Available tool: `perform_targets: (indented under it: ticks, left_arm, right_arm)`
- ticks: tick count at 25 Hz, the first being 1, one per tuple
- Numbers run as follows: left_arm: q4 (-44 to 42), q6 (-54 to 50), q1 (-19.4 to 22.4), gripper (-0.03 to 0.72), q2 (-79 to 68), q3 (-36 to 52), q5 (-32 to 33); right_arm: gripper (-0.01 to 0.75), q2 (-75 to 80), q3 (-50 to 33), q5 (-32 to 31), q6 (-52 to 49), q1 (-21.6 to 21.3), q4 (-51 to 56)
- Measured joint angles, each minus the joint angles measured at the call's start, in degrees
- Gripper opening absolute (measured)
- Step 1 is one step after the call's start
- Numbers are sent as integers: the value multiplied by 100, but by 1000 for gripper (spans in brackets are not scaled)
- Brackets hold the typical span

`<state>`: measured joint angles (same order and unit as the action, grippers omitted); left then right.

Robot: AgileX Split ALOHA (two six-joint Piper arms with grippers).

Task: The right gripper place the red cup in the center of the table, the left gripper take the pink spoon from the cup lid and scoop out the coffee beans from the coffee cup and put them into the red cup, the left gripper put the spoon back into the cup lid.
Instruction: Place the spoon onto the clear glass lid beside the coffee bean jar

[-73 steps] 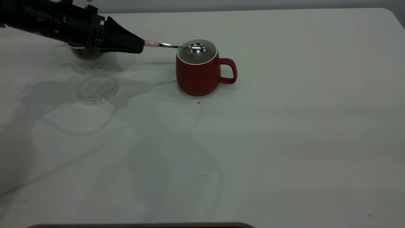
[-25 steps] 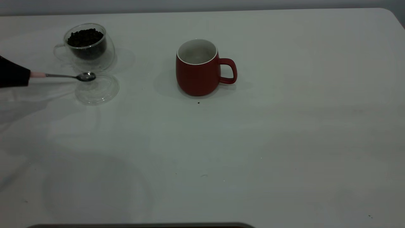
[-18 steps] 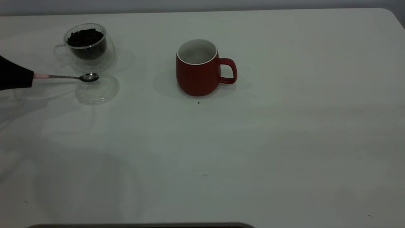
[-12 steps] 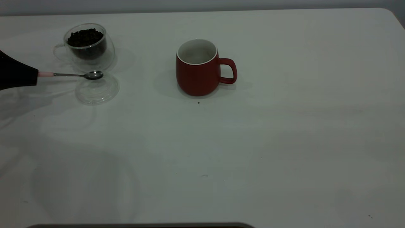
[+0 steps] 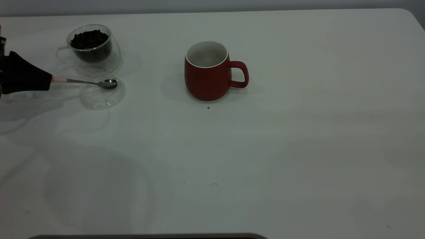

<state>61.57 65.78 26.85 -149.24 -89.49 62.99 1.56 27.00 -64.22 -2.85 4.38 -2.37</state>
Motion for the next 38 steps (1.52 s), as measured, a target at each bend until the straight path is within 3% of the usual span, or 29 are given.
perform_targets:
  ticks: [14, 16, 25, 38]
  left_arm:
    - [-5, -213, 0, 139, -114, 0, 39]
    - [-5, -270, 0, 173, -114, 0, 39]
    - [-5, -576, 0, 453, -114, 0, -28]
    - [-419, -807, 253, 480, 412, -5, -346]
  right_arm:
    - [486, 0, 0, 0, 0, 0, 0]
    - [486, 0, 0, 0, 0, 0, 0]
    - [486, 0, 0, 0, 0, 0, 0]
    - [486, 0, 0, 0, 0, 0, 0]
